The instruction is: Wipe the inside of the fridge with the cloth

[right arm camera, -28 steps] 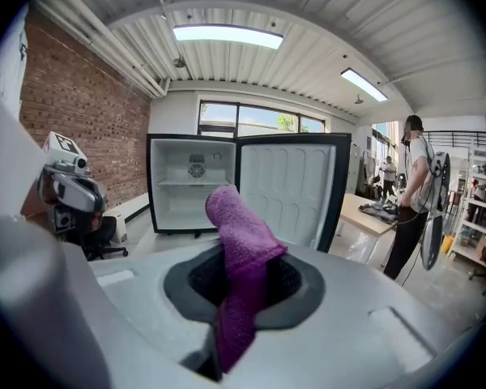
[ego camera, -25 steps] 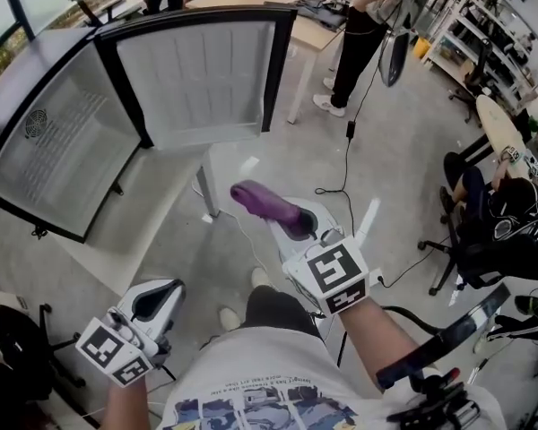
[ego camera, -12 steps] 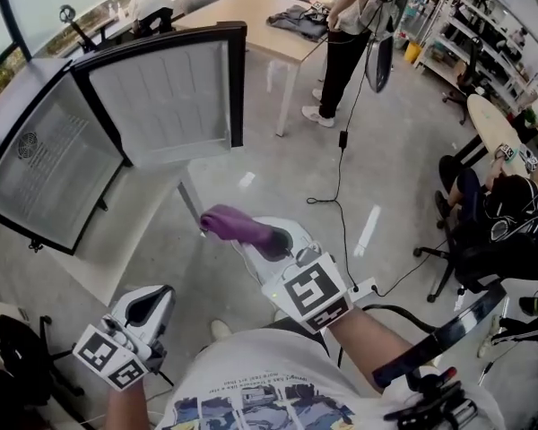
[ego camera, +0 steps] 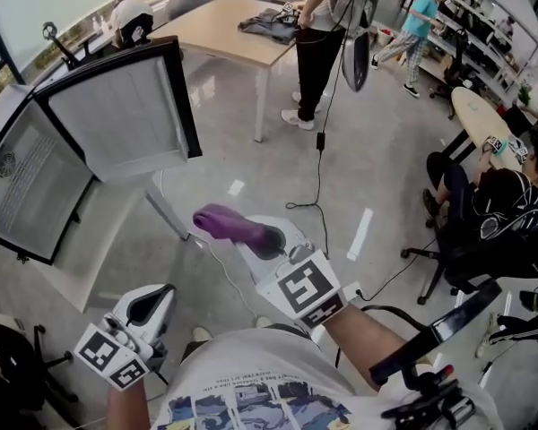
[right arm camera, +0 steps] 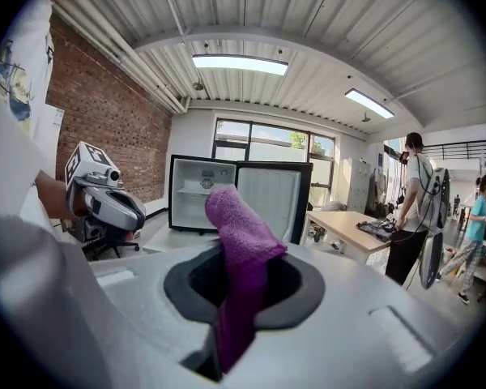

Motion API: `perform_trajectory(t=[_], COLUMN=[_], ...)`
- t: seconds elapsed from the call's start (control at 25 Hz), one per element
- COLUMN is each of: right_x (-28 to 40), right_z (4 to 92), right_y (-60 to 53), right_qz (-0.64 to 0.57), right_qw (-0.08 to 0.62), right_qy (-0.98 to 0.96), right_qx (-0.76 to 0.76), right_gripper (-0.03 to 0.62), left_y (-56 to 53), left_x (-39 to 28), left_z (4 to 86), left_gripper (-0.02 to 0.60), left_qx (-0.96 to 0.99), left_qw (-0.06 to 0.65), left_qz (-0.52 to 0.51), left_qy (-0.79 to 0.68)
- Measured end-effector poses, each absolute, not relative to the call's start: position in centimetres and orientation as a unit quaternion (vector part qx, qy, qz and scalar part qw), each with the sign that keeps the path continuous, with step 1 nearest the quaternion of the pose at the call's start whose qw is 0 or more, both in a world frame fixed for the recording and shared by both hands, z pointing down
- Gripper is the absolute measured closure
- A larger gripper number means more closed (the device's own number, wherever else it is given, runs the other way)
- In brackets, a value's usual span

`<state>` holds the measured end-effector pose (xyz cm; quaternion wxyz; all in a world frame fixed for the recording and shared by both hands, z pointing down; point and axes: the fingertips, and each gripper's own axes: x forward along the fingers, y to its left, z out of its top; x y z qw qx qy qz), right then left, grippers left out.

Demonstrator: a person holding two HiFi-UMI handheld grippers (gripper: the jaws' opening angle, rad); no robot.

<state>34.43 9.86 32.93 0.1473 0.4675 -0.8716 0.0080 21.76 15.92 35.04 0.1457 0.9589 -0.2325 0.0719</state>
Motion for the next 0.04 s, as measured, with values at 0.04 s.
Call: perform_trajectory(t=[0.04], right_x=[34.83], right_z=[32.87], right_y=[10.21], right_qz=[0.007], right_qw=[0.146], right_qy=[-0.872], right_qx=[0.467], right_gripper=[0.542], left_y=[16.28], left_x=[21.99], left_z=[35.18], left_gripper=[0.574], left_qx=[0.958], left_qw=[0.147], left_qz=[0.074], left_qy=[-0.235])
